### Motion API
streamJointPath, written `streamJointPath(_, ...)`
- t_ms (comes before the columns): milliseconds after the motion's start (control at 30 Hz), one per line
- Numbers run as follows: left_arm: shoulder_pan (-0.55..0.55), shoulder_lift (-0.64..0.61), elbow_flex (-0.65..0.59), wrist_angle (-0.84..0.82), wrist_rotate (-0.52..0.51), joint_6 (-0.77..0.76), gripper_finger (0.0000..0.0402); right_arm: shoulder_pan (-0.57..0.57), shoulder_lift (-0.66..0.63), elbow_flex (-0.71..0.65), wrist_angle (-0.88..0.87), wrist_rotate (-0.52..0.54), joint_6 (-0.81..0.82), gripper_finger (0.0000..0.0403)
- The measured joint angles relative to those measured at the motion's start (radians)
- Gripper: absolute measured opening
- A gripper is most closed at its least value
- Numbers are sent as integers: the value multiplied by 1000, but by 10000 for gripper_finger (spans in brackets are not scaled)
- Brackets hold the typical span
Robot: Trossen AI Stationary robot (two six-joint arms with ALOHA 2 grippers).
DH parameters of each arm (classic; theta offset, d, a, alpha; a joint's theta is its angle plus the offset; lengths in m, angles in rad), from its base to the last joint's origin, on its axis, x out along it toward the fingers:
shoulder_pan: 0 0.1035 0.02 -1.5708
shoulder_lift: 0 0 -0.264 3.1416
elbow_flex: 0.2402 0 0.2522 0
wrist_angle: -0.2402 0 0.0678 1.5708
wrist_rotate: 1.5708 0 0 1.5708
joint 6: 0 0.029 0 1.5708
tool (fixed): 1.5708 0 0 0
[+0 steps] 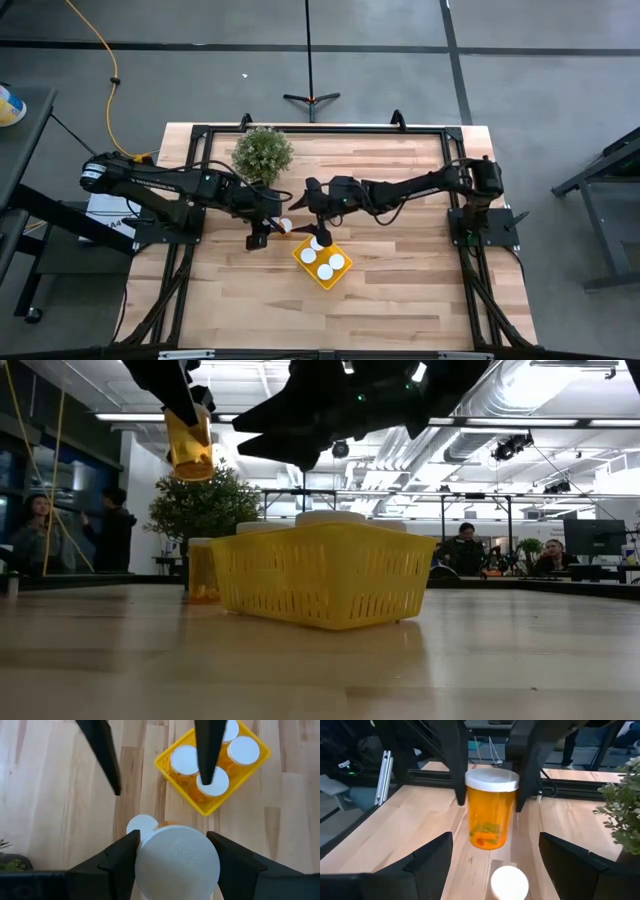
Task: Pick and place pill bottles into a basket
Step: Put the pill bottle into the yellow transparent bin
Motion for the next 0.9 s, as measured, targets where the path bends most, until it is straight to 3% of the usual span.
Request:
streamJointPath(167,0,0,0,14,-3,12,238,-1,53,0,42,-2,14,287)
streamJointPath(400,0,0,0,35,4,19,240,-9,132,0,232,-59,45,287)
streamJointPath(533,0,0,0,41,4,21,258,-9,136,0,238,-72,34,287)
streamJointPath(700,0,0,0,45,4,22,238,-8,136,4,287,-70,25,287)
streamJointPath(900,0,0,0,65,3,24,240,-8,143,5,299,-70,9,287)
